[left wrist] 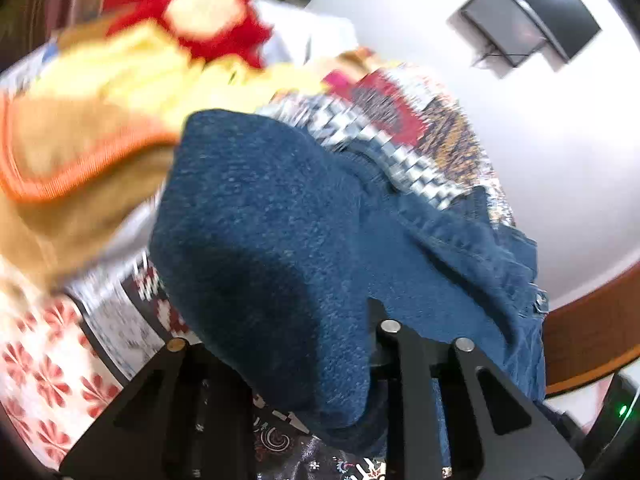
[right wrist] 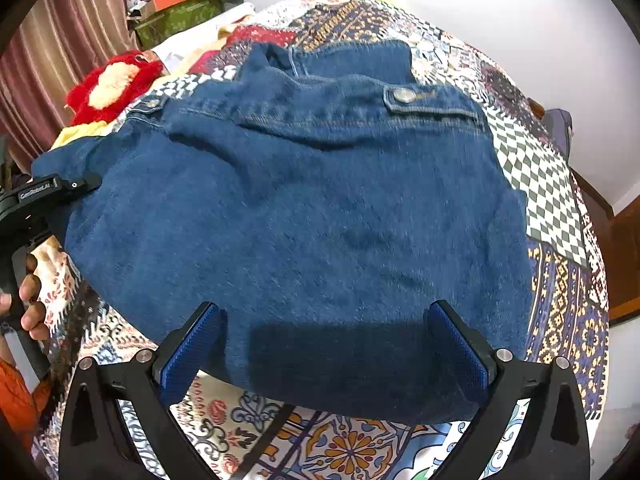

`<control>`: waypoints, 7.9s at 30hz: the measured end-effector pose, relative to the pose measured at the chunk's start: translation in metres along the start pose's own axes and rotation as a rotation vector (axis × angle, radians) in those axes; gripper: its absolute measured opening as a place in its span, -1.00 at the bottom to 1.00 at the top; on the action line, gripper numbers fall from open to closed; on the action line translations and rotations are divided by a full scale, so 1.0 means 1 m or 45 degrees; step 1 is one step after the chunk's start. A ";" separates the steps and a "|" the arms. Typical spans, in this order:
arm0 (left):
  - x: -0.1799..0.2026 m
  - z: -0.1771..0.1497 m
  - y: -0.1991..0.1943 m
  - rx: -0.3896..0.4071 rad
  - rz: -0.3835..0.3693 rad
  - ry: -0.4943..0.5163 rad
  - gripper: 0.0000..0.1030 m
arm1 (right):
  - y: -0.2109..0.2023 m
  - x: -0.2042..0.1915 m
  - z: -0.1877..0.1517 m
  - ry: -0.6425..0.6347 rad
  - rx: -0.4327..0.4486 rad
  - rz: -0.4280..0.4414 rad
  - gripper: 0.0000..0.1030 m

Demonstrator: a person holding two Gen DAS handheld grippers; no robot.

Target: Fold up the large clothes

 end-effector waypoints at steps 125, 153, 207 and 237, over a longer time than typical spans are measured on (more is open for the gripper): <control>0.122 0.077 0.131 -0.326 0.146 0.683 1.00 | 0.037 0.188 0.045 0.448 -0.141 -0.038 1.00; 0.161 -0.083 0.090 -0.878 -0.375 0.628 1.00 | 0.029 0.089 -0.014 0.576 -0.258 0.538 1.00; 0.073 0.045 -0.050 -0.453 -0.374 0.643 0.32 | -0.072 -0.130 0.076 0.257 -0.128 0.673 -0.01; -0.049 -0.005 0.018 -0.591 -0.255 0.341 0.61 | 0.024 -0.127 0.016 0.149 -0.343 0.575 0.52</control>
Point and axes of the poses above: each gripper's, at about its wrist camera, not at the fingertips, and y roughly the way its jaws point, x to its right, z to its top, the point moved 10 cm from there along y, roughly the way its jaws point, and after that the axes turned 3 degrees about -z, right-handed, at the moved point
